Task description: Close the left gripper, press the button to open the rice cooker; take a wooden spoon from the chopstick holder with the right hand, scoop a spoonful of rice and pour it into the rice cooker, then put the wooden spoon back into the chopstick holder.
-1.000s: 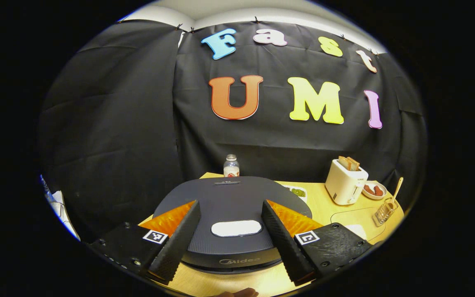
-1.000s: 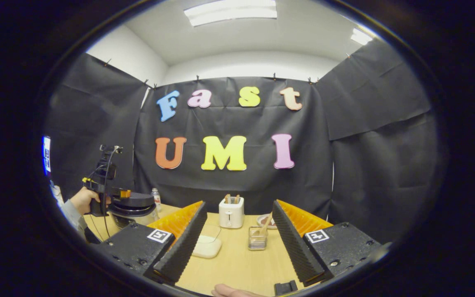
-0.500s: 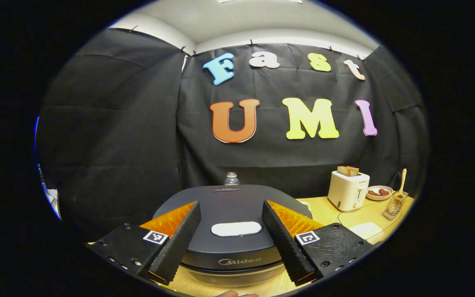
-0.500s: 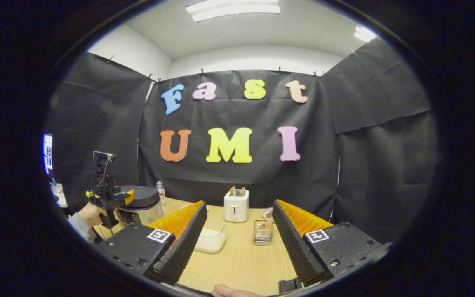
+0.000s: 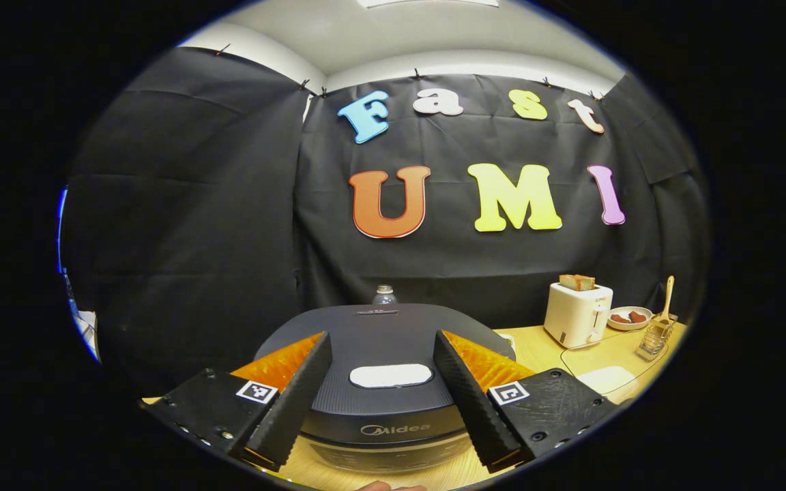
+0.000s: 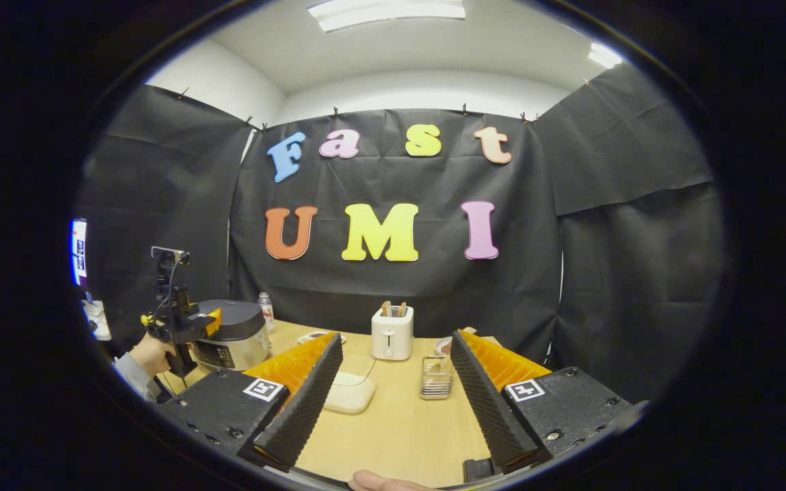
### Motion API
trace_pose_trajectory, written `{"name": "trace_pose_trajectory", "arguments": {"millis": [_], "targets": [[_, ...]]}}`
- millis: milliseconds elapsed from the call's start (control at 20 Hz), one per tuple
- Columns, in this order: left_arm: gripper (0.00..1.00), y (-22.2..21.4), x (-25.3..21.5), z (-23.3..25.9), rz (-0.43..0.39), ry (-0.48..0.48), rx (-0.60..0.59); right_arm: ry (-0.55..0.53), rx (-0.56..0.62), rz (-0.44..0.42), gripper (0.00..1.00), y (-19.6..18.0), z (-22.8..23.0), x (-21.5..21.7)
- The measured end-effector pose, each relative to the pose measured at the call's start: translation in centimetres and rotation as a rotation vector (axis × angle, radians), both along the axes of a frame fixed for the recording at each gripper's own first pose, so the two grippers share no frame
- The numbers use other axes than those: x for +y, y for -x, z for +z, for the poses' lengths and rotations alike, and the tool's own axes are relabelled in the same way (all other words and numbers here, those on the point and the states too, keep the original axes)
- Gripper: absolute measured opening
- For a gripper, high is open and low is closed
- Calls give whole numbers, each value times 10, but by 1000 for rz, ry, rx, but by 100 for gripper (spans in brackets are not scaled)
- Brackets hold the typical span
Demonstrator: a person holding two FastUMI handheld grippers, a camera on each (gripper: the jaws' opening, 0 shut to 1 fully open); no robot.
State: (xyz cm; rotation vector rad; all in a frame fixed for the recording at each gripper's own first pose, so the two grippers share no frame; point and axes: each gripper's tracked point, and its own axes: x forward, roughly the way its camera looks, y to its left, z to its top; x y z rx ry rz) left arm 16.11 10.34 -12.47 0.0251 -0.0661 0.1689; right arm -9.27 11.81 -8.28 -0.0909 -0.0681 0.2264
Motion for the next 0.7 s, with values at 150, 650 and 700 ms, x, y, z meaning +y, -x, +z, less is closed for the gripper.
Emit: {"name": "trace_pose_trajectory", "arguments": {"millis": [150, 650, 700], "targets": [[100, 14, -4, -1, 8, 1, 54, 11, -15, -21, 100, -2, 4, -8], [96, 78, -26, 32, -11, -6, 92, 10, 19, -57, 100, -11, -3, -21], [96, 85, -31, 33, -22, -4, 91, 12, 21, -66, 100, -11, -4, -24]]}}
